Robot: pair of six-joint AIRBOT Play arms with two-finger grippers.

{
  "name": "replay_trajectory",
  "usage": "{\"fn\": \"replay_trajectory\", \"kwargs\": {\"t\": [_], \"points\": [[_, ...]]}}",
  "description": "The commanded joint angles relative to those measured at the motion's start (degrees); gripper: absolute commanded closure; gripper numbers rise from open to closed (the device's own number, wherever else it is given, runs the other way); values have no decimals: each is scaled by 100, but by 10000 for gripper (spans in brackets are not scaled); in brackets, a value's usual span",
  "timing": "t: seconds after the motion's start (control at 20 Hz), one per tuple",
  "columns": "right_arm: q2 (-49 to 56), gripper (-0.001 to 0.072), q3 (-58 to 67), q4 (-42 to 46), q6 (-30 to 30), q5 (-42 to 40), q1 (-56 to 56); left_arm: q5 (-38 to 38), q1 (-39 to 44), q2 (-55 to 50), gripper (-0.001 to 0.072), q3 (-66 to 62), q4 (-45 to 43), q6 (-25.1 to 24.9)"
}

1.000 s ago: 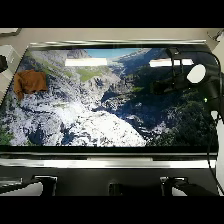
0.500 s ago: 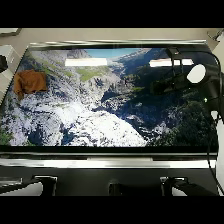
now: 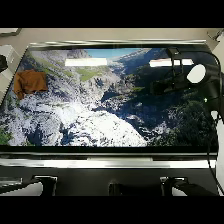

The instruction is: Fold the clothes and pants, and hang the long-sleeved shirts on hangers.

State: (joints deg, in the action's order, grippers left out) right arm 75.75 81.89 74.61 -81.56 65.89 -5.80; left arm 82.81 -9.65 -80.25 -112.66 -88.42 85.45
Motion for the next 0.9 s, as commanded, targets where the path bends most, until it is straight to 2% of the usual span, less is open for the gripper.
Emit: {"fn": "replay_trajectory", "kwargs": {"t": [0.0,0.7,0.75,0.85], "points": [[-4,523,4,-15,-13,0,-7,-81,4,2,686,0,0,2],[-4,524,7,-52,-9,-348,-4,-74,39,-63,680,2,-24,7],[-4,524,4,-52,-11,-317,-7,-74,39,-85,584,2,-76,142],[-2,523,4,-50,-11,-295,-7,-186,31,-221,196,2,-446,625]]}}
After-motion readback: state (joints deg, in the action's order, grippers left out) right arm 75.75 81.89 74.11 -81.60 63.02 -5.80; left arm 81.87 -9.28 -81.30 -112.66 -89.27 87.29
